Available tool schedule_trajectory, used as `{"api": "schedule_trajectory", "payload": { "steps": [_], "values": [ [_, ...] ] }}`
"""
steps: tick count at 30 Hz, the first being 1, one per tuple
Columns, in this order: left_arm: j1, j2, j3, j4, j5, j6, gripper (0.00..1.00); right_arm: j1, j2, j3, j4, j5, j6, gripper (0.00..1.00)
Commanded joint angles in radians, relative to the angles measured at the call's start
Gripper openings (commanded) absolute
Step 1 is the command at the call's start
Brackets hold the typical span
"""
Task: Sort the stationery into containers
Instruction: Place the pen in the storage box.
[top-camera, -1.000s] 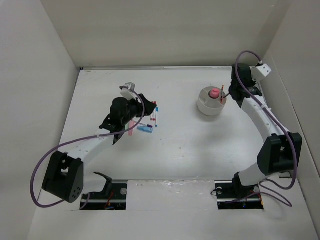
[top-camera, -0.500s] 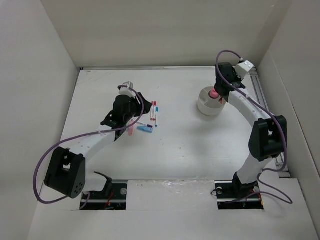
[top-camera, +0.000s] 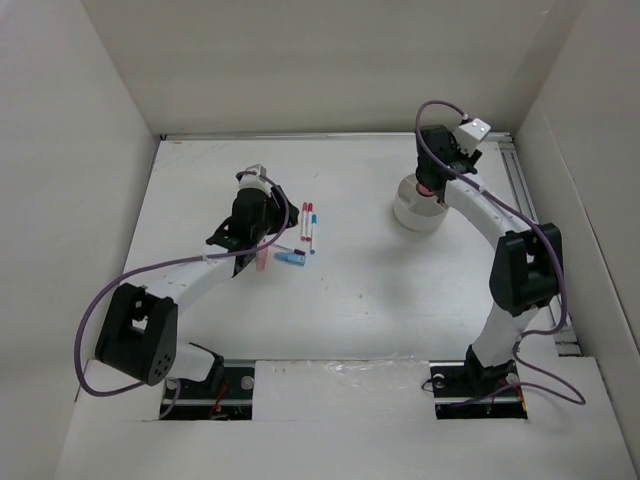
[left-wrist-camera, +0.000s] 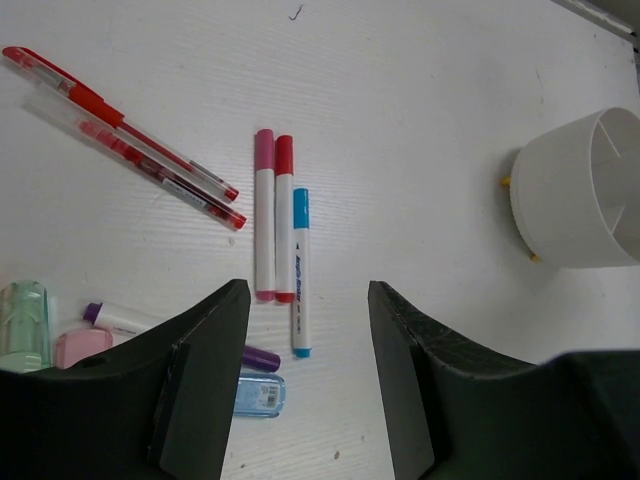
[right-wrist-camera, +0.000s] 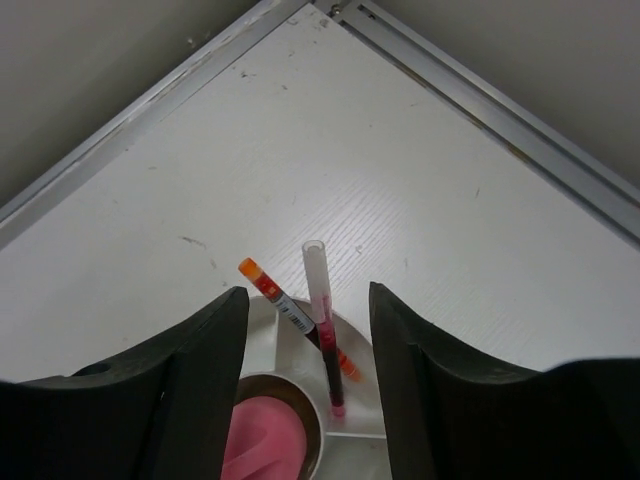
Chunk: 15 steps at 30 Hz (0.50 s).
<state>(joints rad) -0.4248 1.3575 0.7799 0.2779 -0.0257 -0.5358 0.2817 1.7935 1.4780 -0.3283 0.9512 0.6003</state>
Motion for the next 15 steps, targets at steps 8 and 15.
{"api": "schedule_trajectory", "payload": {
  "steps": [8,15],
  "values": [
    [-0.003,0.041,0.070,-0.016,-0.114,-0.021,0.45,0.013,-0.252,-0.079,0.069,-0.285,0.111,0.59],
    [-0.003,0.161,0.157,-0.078,-0.232,-0.055,0.35,0.034,-0.531,-0.396,0.254,-0.586,0.225,0.00]
  ]
}}
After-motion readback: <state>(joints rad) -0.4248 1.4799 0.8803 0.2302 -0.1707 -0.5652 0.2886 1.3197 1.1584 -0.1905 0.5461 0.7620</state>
